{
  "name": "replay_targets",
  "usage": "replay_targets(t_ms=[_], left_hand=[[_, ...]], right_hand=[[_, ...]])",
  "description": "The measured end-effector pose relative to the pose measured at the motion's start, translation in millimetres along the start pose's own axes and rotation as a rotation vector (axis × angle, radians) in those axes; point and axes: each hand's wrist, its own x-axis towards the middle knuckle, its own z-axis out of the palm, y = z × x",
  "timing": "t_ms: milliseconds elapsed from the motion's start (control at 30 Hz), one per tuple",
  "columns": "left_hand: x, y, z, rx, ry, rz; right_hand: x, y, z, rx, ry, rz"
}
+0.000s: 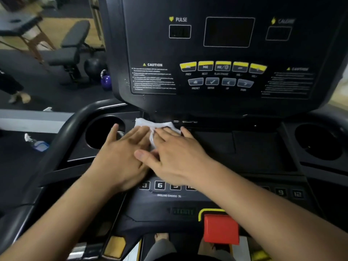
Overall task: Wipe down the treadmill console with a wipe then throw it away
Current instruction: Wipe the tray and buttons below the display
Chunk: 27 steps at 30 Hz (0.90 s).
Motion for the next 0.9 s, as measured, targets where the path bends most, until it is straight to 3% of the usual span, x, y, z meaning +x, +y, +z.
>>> replay_targets(t_ms=[167, 367, 600, 767, 900], left_hand=[[14.7, 43.1, 3.3, -0.001, -0.003, 0.000], [0.4, 10.2, -4.2, -0.005, 0.106, 0.041], [18.3, 36.3, 2.9, 0.011, 0.071, 0.112], [-0.2, 1.5, -15.0, 0.082, 0.051, 0.135], [-21.4, 18.0, -17.7, 0.058, 0.032, 0.181]], right_hand=[[-30.7, 31.4, -3.5, -0.080, -0.014, 0.071], [-4.7, 4.1, -2.0, 0.015, 0.006, 0.007], [-27.0, 30.9, -7.1, -0.031, -0.035, 0.062], [-6.7, 4.3, -0.9, 0.047, -0.045, -0.016], [-33.6, 7.8, -1.6, 0.019, -0.086, -0.115]])
